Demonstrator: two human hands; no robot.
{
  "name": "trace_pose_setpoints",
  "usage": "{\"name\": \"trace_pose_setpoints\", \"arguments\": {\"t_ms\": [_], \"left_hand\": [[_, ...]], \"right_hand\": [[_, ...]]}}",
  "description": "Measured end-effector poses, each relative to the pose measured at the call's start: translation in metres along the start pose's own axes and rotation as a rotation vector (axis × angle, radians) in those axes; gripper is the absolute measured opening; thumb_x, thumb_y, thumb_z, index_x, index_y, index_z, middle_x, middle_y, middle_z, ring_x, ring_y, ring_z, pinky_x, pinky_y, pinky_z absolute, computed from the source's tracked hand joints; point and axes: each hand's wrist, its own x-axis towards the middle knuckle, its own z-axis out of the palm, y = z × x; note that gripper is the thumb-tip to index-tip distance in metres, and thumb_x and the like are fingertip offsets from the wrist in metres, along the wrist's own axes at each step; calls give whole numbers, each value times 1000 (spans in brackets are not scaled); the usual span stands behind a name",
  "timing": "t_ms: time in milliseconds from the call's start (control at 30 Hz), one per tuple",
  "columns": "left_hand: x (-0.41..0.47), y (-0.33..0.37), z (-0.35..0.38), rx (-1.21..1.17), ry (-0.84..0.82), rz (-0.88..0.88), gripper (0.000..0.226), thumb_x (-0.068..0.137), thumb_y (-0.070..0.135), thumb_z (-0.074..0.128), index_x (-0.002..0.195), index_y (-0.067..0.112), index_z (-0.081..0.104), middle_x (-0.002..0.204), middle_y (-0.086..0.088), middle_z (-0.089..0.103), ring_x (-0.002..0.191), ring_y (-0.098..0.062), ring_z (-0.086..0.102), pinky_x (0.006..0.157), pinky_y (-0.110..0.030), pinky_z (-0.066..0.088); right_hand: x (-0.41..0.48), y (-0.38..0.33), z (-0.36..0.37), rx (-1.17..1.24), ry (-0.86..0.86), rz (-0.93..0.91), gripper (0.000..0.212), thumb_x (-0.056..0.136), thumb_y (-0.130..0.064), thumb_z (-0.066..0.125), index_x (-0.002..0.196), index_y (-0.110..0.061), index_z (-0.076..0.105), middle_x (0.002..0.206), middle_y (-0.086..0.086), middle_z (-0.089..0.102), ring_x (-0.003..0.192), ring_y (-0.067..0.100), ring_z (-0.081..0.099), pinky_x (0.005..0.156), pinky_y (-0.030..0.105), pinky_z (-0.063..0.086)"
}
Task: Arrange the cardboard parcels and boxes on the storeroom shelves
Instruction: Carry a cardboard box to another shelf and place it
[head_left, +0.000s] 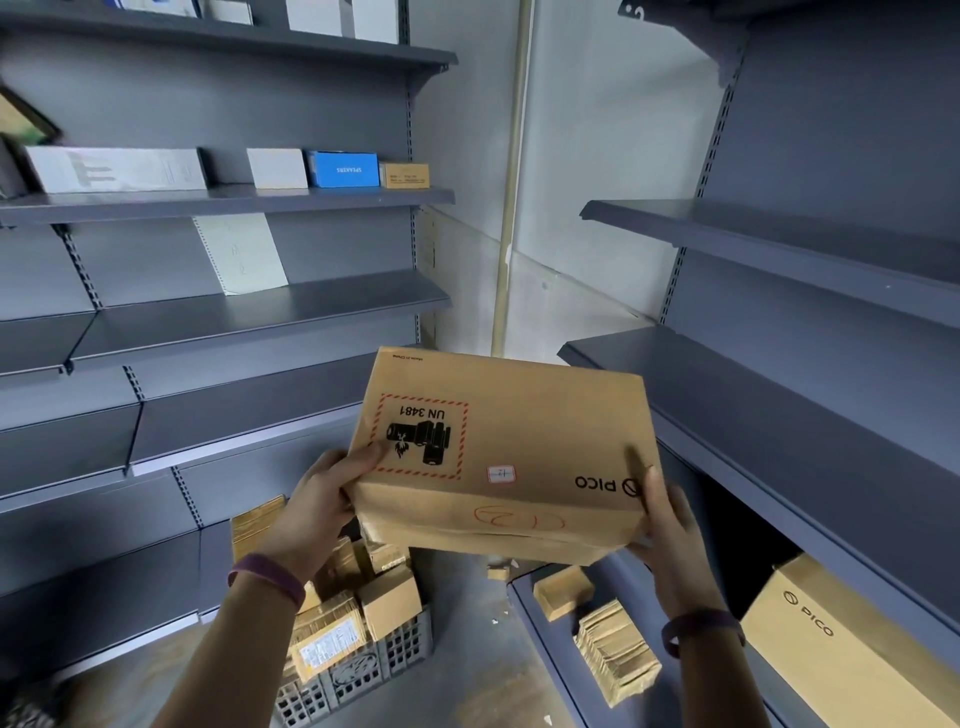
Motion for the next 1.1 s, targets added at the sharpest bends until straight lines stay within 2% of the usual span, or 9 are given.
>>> {"name": "trace_pose_setpoints", "arguments": {"t_ms": [200,400,533,667,800,900,967,1033,1100], "left_hand": [[2,14,-9,106,-61,20,62,71,30,69,126,4,58,112,-14,73,112,-38,64,104,-49,49],[-5,30,-1,194,-43,37,61,88,68,54,120,16,60,106,-10,75,98,-30,70,85,-42,52],[-4,38,4,213,52,-110,117,44,109,33,109,16,61,110,-12,69,104,-30,65,97,-49,47],[-2,39,12,151,134,-163,96,66,92,29,117,17,58,111,-12,65,102,-31,60,97,-51,47],[-3,34,12,95,149,-87,50,96,63,44,103,15,55,92,-12,63,84,-29,59,77,-39,47],[-6,27,10,56,143,-48,54,82,64,51,102,15,55,84,-10,63,82,-30,59,79,-42,47],[-8,23,6,44,144,-30,62,69,64,50,104,13,55,81,-9,63,82,-30,58,78,-43,47],[-10,21,2,52,125,-17,64,67,63,51,105,11,56,78,-9,65,82,-30,59,79,-45,47],[-12,21,0,68,80,5,58,72,56,50,105,10,58,77,-10,67,81,-30,60,78,-44,46]], "right_hand": [[2,0,-8,-17,-53,-8,102,38,-73,87,118,-17,58,103,2,73,102,27,69,83,41,57],[-7,1,-18,33,-215,-81,72,74,-37,81,139,-25,53,118,4,69,111,25,64,93,46,52],[-7,4,-24,4,-191,-78,57,85,14,59,128,-22,56,111,-7,70,106,26,63,76,41,54],[-9,3,-20,-43,-187,-52,58,82,24,56,118,-22,52,111,-1,62,107,28,58,79,47,56],[-10,1,-21,-92,-168,-67,51,80,23,60,112,-17,50,109,1,60,110,30,57,71,35,52],[-15,2,-17,-65,-164,-83,48,83,6,70,120,-19,53,110,1,67,108,26,62,69,29,54],[-18,1,-15,3,-166,-53,66,76,-39,79,135,-26,52,119,-8,68,110,15,65,77,33,58],[-18,-3,-13,17,-139,0,95,66,-85,61,142,-31,49,125,-11,68,114,10,64,91,33,53],[-14,-8,-10,9,-128,64,90,72,-91,34,128,-25,60,114,-2,74,106,11,69,88,30,49]]}}
